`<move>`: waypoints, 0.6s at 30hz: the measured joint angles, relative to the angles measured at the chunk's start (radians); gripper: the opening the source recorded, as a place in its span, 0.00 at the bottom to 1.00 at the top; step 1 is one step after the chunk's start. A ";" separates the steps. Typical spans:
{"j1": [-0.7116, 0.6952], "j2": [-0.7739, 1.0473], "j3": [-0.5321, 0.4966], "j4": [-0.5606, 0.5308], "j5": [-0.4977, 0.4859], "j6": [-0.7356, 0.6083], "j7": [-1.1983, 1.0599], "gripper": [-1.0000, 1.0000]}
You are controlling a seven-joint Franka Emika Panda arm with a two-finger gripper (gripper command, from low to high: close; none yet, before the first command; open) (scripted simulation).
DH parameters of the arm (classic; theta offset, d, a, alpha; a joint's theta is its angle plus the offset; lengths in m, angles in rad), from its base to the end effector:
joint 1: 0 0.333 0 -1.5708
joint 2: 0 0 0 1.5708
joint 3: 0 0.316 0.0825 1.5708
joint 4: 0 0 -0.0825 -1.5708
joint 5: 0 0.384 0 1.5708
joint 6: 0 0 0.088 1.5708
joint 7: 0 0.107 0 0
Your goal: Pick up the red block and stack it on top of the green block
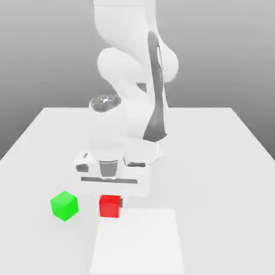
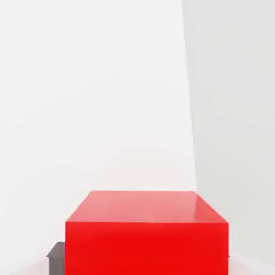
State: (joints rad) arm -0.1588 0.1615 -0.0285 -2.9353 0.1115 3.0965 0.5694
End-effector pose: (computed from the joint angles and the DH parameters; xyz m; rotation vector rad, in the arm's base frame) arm 0.3119 -0.0693 0.1447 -2.8501 1.3205 0.0001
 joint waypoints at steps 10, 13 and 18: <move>-0.031 -0.296 -0.039 -0.031 -0.139 -0.264 0.077 0.00; -0.113 -0.326 -0.118 0.022 -0.175 -0.346 -0.002 0.00; -0.185 -0.277 -0.215 0.088 -0.170 -0.362 -0.124 0.00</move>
State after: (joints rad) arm -0.3434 -0.1158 -0.2433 -2.8475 -0.0586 2.7344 0.4457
